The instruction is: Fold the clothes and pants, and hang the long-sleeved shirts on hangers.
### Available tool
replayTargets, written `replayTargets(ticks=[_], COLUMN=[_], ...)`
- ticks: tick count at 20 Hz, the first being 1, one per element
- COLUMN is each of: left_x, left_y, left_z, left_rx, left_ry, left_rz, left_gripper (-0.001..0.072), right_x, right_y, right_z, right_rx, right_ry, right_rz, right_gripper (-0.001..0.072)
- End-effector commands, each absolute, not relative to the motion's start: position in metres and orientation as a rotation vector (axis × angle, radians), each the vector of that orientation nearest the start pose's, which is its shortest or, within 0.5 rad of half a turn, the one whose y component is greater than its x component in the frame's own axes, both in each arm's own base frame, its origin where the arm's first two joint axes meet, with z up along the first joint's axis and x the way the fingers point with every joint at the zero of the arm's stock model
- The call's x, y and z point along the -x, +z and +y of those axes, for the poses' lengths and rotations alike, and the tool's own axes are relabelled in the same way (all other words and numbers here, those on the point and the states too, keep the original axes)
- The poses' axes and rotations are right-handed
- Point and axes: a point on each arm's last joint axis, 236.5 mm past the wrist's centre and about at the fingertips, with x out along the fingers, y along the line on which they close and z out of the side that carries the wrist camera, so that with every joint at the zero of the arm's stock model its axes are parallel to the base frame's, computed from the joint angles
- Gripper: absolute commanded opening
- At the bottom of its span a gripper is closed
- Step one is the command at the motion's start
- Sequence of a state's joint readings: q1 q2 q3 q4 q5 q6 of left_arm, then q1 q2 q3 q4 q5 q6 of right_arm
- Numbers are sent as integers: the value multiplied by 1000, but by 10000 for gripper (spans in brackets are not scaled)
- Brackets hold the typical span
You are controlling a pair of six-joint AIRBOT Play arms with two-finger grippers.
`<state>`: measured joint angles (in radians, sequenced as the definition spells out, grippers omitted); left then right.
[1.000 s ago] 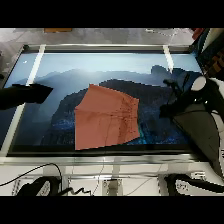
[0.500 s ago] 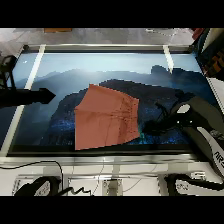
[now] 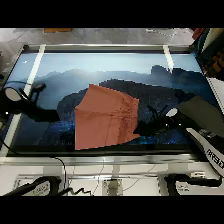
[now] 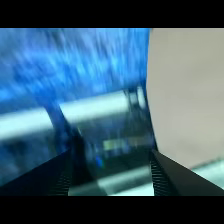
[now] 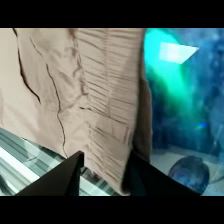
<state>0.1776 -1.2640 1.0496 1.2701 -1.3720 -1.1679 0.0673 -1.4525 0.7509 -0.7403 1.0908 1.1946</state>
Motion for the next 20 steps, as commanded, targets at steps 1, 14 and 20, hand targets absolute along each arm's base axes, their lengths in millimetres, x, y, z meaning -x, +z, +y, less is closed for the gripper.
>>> replayTargets(ticks=[1,14,20], left_x=[-255,-222,-194], left_y=[-61,-115,-133], left_z=[-22,-91,-108], left_rx=[129,438,507], left_ry=[-410,-532,-565], left_rz=[1679,1593,1596], left_gripper=[435,365,354], right_x=[-280,-268,-269], right_y=[-110,-105,-105], right_z=[177,181,181], right_rx=[-577,-583,-582], right_ry=[516,557,554], right_rz=[1571,1614,1610], right_gripper=[307,23,23])
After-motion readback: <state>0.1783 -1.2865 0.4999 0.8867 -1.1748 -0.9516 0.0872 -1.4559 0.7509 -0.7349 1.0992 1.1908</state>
